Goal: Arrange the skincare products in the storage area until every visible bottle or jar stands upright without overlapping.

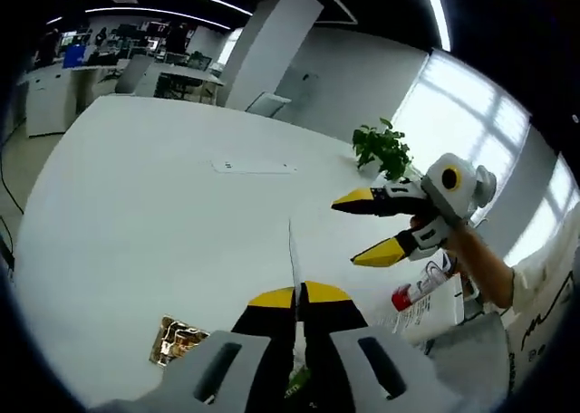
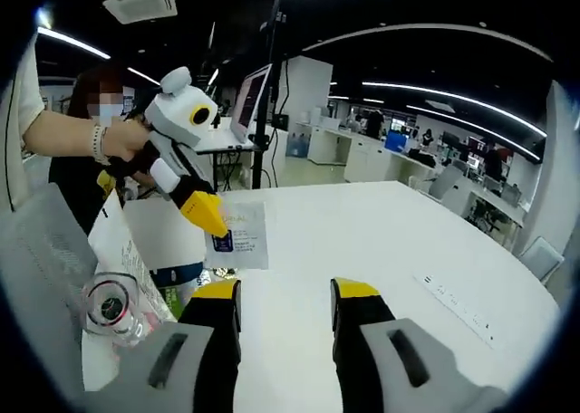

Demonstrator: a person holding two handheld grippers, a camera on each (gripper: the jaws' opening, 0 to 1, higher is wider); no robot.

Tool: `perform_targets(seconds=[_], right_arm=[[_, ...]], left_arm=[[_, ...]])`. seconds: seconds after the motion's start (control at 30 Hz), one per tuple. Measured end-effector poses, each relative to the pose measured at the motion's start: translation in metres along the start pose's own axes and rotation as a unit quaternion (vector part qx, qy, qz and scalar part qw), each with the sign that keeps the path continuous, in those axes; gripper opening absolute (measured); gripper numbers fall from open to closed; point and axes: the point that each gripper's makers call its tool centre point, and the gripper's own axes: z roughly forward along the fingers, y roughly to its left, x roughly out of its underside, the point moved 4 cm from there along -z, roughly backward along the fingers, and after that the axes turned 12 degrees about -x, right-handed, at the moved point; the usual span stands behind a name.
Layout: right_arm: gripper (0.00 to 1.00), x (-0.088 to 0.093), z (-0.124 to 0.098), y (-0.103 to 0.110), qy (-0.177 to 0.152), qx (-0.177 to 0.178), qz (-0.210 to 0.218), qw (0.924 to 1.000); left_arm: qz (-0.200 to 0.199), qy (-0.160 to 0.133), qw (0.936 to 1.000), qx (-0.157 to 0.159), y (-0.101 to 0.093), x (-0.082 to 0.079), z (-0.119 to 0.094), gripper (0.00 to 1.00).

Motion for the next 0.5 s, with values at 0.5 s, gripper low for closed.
perform_targets(seconds=[0.5], right_arm=[[0.40, -0.032, -0.051, 0.024, -0.004, 0.080, 0.019, 0.9966]], left_arm=[[0.068, 0.053, 0.9961, 0.018, 0.021, 0.030, -0.040, 0.00]])
